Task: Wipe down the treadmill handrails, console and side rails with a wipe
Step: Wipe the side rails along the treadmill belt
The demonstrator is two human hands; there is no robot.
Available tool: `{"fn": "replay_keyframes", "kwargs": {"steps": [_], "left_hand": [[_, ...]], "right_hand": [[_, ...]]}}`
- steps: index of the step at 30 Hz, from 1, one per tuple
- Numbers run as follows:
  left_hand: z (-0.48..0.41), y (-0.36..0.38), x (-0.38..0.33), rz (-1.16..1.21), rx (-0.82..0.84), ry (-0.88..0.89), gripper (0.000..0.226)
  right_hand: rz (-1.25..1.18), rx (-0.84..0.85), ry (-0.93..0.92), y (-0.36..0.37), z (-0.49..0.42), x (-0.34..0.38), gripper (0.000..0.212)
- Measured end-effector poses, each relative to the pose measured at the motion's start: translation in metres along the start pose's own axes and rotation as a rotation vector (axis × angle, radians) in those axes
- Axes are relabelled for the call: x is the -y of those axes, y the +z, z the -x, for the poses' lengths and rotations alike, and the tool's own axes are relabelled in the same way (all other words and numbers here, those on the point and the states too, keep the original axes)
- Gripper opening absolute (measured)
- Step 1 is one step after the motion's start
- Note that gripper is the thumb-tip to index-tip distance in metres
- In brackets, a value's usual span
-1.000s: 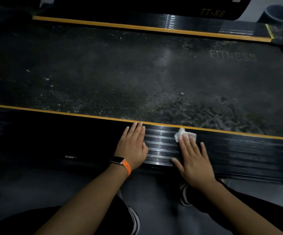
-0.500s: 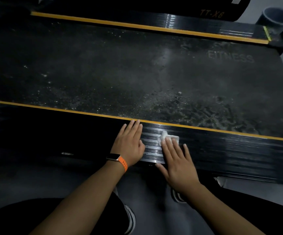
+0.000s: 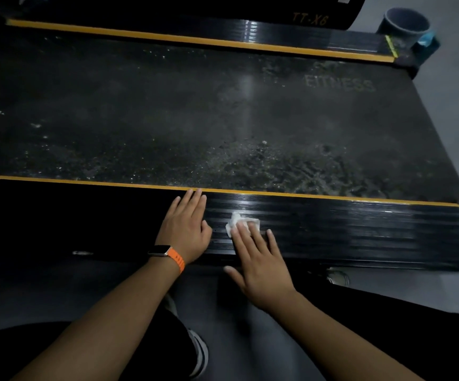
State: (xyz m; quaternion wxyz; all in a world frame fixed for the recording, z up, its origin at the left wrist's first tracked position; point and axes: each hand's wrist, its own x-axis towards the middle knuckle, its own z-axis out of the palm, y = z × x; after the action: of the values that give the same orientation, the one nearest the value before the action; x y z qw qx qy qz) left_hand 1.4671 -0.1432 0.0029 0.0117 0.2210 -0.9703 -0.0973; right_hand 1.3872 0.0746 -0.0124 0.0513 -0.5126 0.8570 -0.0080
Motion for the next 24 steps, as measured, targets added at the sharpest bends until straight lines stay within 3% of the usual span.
{"fn": "replay_keyframes", "kwargs": {"steps": [5, 8, 14, 18, 24], "left_hand": [[0.001, -0.001, 0.001, -0.003, 0.014, -0.013, 0.072], [0.001, 0.0, 0.001, 0.001, 0.007, -0.007, 0.071], [0.0, 0.002, 0.001, 0.003, -0.016, 0.003, 0.07], [0.0, 0.002, 0.0, -0.001, -0.018, -0.006, 0.069], [-0.001, -0.001, -0.007, -0.048, 0.01, -0.047, 0.069]], "right_hand": [[0.04, -0.013, 0.081, 0.002, 0.037, -0.051, 0.081], [0.039, -0.009, 0.144, 0.002, 0.041, -0.046, 0.083], [-0.003, -0.016, -0.044, 0.008, 0.014, 0.017, 0.084], [0.057, -0.026, -0.075, 0.008, 0.028, -0.007, 0.081], [0.045, -0.072, 0.124, 0.012, 0.078, -0.075, 0.08]]}}
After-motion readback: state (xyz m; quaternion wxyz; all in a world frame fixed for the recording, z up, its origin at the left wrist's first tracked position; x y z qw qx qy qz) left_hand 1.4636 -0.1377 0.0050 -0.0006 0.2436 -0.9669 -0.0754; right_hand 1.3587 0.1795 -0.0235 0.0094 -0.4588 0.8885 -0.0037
